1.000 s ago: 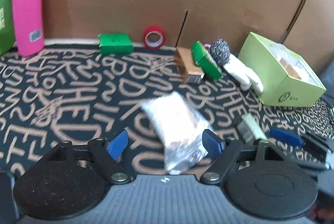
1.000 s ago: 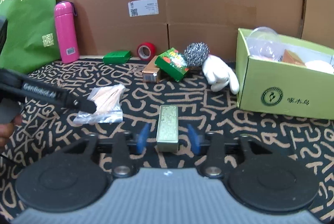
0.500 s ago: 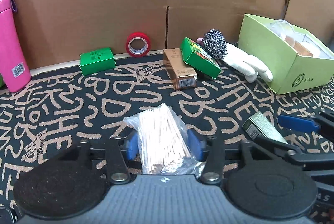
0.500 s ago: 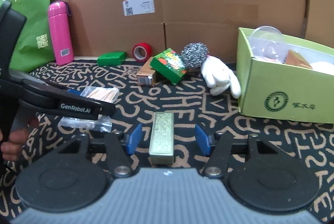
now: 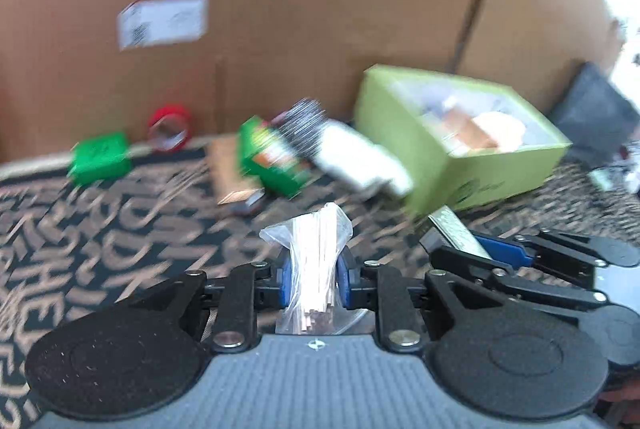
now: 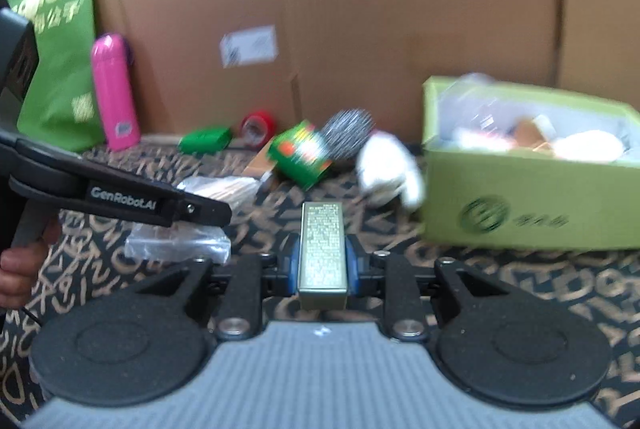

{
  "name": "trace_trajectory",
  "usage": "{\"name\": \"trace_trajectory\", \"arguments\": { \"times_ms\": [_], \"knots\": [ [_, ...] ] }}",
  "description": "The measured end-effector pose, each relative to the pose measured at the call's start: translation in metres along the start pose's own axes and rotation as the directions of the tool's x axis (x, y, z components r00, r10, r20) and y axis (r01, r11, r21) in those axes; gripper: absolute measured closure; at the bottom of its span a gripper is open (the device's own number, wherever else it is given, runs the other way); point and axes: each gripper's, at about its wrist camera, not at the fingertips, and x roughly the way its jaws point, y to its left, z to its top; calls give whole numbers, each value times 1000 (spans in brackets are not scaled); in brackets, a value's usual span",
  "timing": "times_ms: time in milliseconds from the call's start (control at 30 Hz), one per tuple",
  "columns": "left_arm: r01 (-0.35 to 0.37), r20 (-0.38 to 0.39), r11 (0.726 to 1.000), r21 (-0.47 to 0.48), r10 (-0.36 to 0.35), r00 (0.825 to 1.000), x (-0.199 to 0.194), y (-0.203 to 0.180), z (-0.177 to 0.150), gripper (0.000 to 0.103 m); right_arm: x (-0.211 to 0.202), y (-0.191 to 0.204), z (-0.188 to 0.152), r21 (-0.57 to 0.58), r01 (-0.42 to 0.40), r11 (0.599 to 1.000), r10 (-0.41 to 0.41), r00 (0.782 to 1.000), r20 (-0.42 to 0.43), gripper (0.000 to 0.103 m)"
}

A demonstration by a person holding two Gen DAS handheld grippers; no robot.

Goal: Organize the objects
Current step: 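Carry the stick bag and tin into the green box and open both tools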

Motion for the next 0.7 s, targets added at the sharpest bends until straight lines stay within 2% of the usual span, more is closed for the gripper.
{"name": "trace_trajectory", "arguments": {
  "times_ms": [167, 333, 500, 700],
  "knots": [
    [118, 58, 992, 40, -120, 991, 4, -45, 39, 81, -28, -39, 23, 10, 137, 991, -137, 986, 100, 80],
    [206, 83, 975, 77, -213, 974, 26, -96, 79, 81, -43, -86, 42, 25, 304, 952, -304, 940, 152, 80],
    [276, 50, 960, 51, -278, 959, 66, -137, 110, 81, -33, -134, 55, 5, 428, 904, -424, 892, 155, 80],
    [285, 22, 958, 37, -286, 958, 119, -171, 131, 81, 0, -180, 62, -29, 482, 875, -477, 872, 113, 80]
  ]
}}
